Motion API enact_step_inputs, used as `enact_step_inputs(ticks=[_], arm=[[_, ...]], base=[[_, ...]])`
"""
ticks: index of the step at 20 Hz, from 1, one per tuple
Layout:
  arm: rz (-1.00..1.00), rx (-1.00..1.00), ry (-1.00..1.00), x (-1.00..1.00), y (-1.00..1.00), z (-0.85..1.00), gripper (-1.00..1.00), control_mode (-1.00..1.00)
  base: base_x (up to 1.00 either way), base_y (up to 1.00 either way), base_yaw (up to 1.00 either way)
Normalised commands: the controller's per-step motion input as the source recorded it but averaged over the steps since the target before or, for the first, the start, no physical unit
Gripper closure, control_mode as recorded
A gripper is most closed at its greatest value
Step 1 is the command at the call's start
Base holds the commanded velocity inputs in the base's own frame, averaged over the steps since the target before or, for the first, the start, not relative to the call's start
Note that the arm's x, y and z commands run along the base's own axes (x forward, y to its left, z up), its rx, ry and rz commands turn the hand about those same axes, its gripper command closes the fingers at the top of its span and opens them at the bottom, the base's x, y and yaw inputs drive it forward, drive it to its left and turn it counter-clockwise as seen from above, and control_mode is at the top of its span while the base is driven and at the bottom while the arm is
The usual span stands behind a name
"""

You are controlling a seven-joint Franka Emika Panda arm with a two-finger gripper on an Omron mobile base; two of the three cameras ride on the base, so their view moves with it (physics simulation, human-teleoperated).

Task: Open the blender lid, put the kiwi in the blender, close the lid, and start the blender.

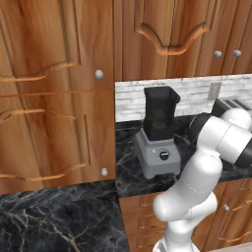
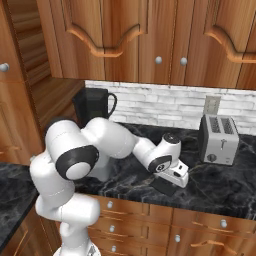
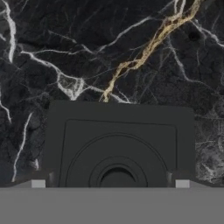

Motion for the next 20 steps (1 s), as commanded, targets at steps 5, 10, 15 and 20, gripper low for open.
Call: enact_step_inputs(ticks=[5,10,15,20], arm=[[0.00,0.00,0.00,-0.03,0.28,-0.24,1.00,-1.00],[0.00,0.00,0.00,0.00,0.24,-0.04,1.00,-1.00],[0.00,0.00,0.00,0.00,0.28,-0.07,1.00,-1.00],[0.00,-0.01,-0.01,-0.07,0.02,0.08,1.00,-1.00]], base=[[0.00,0.00,0.00],[0.00,0.00,0.00],[0.00,0.00,0.00],[0.00,0.00,0.00]])
